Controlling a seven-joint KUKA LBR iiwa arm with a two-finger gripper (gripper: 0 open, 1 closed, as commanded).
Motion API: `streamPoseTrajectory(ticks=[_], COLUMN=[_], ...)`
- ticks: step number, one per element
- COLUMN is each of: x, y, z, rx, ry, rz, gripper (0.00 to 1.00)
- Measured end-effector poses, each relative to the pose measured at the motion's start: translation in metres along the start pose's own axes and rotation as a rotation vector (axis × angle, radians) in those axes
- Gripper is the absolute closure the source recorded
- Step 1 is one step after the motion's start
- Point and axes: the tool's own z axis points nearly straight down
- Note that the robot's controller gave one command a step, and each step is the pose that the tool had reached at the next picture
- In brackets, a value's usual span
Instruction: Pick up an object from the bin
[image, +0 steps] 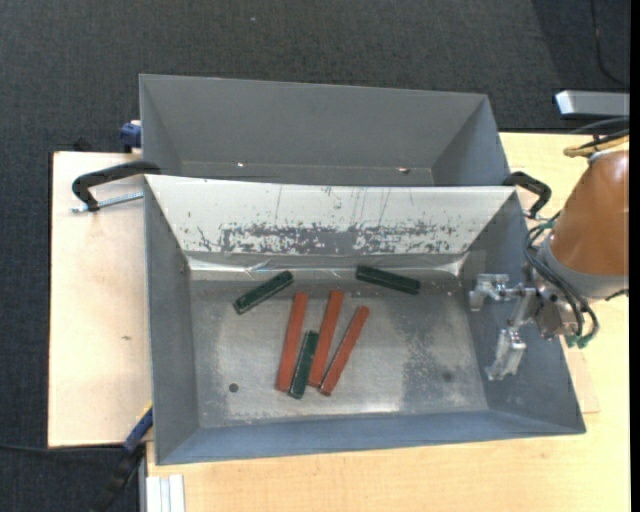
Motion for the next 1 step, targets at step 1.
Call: streamPoseTrajectory(ticks=[1], x=[0.0007], y=[0.0005], z=[0.0208], rx=[-0.001], ry=[0.006], rz=[-0.001], gripper=[0.00])
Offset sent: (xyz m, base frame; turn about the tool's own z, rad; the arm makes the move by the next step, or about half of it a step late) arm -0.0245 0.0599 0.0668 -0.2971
